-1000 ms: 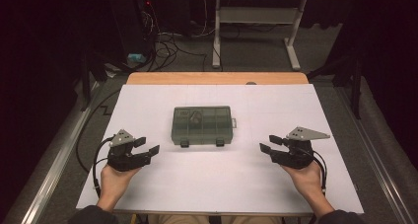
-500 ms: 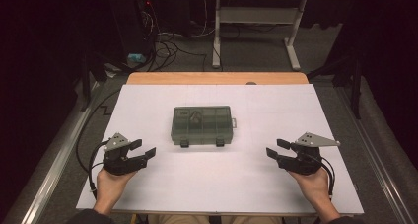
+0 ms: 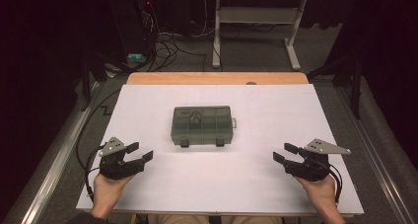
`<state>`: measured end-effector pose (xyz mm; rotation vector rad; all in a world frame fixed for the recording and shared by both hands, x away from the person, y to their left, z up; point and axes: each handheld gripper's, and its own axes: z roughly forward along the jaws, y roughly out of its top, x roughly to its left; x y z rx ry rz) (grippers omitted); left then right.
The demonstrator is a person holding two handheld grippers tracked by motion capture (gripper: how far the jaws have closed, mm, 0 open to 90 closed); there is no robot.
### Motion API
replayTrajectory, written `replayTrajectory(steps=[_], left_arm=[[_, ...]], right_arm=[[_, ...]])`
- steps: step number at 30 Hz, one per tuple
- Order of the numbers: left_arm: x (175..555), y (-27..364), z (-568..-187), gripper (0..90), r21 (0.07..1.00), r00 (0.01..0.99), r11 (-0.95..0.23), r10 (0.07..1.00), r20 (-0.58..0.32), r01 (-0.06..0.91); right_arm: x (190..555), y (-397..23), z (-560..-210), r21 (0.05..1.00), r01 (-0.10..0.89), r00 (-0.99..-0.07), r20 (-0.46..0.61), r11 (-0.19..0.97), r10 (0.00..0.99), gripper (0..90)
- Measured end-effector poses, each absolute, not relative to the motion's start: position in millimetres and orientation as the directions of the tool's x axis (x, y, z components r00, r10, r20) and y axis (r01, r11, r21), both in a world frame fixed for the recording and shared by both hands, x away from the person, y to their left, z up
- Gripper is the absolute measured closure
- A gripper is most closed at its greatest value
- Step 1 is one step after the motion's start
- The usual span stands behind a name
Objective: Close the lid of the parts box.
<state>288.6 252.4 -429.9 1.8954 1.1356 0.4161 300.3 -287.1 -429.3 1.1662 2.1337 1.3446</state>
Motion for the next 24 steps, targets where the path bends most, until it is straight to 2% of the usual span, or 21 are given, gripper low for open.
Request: replayTrajectory(steps=[24], left_arm=[[280,262,-441,34.4,0.812,0.505,-0.17,0.846,-0.17,0.559]], right_arm=[[284,-313,-443,0.884,0.445,-0.529,0.13,0.144,0.839,35.1]])
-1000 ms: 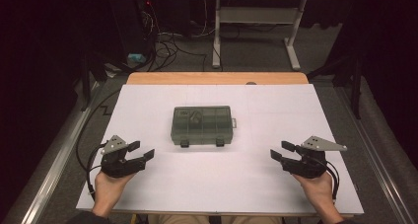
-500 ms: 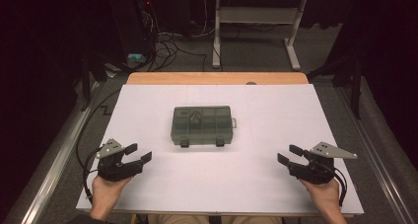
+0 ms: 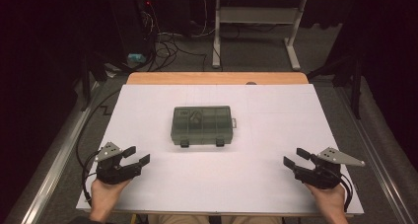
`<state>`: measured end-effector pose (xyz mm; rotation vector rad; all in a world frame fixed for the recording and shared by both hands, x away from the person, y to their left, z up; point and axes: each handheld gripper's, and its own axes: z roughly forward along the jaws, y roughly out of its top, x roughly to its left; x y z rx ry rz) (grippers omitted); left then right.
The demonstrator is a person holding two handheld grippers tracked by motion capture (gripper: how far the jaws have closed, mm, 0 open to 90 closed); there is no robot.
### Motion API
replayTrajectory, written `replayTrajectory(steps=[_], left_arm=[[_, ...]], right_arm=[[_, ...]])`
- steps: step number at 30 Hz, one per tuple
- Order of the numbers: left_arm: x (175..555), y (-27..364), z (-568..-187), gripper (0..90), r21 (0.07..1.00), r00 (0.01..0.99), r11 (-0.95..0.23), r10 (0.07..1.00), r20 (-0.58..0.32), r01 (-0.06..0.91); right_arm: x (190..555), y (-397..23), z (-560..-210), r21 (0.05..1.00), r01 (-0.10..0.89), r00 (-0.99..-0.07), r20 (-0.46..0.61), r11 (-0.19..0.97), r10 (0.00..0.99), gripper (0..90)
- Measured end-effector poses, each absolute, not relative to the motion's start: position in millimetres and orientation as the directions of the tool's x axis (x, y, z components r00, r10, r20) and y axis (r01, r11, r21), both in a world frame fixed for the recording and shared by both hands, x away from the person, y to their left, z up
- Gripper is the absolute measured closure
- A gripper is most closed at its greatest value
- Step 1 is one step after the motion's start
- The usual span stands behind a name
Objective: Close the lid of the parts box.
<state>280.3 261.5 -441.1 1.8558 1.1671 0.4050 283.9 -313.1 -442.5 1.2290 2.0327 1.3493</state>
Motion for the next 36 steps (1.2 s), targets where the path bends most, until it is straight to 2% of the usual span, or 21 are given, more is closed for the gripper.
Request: replayTrajectory(steps=[26,36], left_arm=[[276,275,-455,33.5,0.815,0.462,-0.09,0.857,-0.23,0.572],[276,278,-459,31.9,0.81,0.451,-0.106,0.868,-0.207,0.577]], right_arm=[[273,-332,-455,0.893,0.443,-0.47,0.162,0.073,0.867,31.3],[270,-335,-457,0.894,0.442,-0.465,0.161,0.071,0.871,30.6]])
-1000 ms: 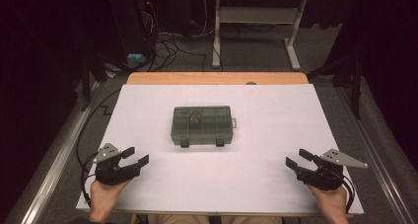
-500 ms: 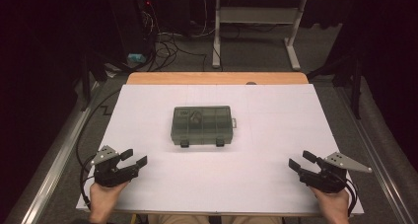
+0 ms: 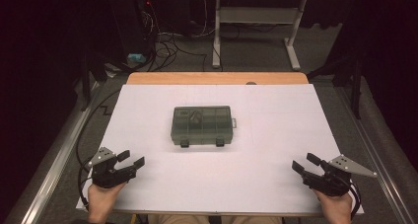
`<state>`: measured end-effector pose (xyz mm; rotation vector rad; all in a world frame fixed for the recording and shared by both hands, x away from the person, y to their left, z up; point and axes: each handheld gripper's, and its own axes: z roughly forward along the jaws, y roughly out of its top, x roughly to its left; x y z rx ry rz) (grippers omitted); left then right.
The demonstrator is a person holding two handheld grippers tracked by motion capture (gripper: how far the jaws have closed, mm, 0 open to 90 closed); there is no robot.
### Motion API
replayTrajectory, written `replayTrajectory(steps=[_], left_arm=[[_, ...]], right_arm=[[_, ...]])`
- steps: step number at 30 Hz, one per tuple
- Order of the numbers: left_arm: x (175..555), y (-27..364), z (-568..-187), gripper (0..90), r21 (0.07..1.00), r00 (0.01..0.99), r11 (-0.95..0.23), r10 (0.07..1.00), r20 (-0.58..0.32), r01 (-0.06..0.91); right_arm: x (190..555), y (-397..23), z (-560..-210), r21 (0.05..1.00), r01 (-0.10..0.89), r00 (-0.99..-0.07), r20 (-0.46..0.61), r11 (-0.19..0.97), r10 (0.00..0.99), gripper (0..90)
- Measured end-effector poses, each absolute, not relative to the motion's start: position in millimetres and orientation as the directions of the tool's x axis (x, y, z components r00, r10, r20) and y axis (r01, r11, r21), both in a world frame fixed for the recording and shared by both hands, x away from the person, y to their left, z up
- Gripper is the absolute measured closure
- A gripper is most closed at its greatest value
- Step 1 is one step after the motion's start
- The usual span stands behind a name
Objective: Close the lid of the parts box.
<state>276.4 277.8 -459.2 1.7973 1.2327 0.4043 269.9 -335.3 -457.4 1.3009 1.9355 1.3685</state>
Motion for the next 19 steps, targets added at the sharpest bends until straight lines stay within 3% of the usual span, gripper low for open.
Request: replayTrajectory(steps=[19], left_arm=[[275.3,279.9,-456.7,31.5,0.828,0.453,-0.083,0.865,-0.216,0.554]], right_arm=[[271.4,-336.1,-457.6,0.896,0.441,-0.459,0.17,0.057,0.872,29.7]])
